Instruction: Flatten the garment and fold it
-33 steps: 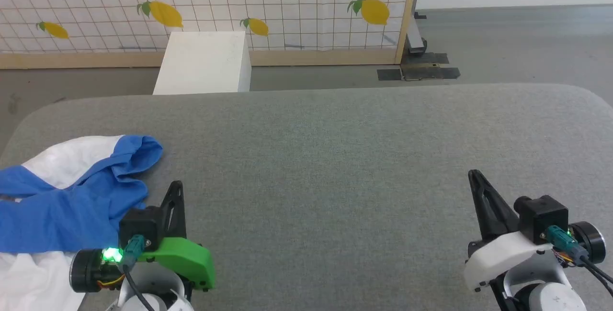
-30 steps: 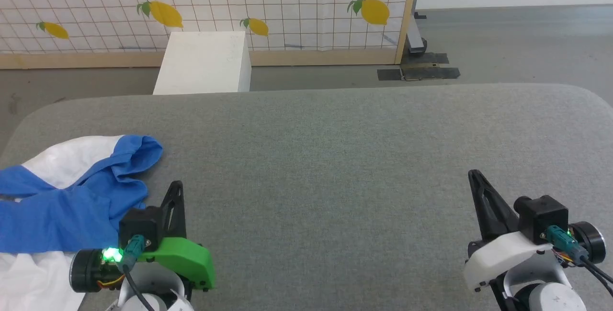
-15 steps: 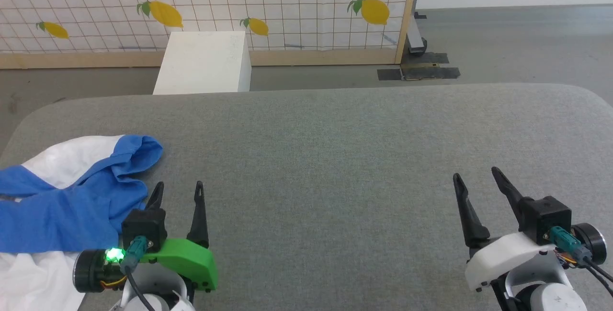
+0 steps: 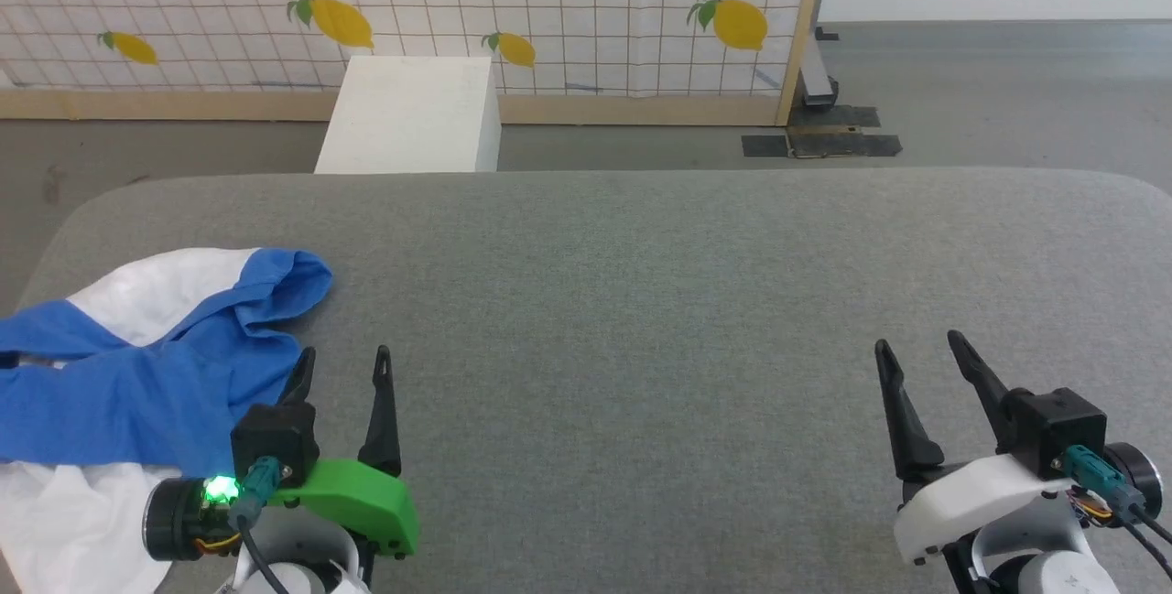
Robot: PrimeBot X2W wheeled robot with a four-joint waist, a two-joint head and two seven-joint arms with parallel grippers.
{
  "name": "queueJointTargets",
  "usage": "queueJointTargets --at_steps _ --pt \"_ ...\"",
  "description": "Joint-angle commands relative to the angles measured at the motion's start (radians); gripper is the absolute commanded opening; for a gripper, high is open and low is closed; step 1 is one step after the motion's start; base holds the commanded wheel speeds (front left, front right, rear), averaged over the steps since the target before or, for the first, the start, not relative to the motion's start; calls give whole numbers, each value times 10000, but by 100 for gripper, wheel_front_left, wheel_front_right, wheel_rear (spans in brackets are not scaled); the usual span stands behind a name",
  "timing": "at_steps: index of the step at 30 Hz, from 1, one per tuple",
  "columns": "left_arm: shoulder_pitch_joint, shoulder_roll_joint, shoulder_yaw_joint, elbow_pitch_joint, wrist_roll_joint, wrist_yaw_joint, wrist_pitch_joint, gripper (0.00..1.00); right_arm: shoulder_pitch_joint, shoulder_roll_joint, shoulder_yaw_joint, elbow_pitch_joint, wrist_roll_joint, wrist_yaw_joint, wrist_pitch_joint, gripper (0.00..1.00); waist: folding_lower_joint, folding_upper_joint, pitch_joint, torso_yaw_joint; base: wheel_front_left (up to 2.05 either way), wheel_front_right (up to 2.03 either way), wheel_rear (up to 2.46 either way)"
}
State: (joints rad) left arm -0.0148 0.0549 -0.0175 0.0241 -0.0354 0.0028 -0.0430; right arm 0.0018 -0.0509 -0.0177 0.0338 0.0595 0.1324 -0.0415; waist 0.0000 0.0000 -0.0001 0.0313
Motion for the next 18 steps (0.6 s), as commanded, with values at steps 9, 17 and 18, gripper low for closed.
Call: queueJointTargets --at_steps 9,17,18 --pt "116 -12 -79 110 -192 88 -269 100 187 2 -68 155 315 -4 -272 100 0 0 1 512 0 0 0" --pt "154 -15 -118 190 -269 107 -438 100 238 2 -92 290 506 -6 -441 100 0 0 12 1048 0 0 0" --pt "159 -16 -118 197 -278 111 -456 100 242 2 -93 308 524 -6 -460 100 0 0 14 1103 0 0 0"
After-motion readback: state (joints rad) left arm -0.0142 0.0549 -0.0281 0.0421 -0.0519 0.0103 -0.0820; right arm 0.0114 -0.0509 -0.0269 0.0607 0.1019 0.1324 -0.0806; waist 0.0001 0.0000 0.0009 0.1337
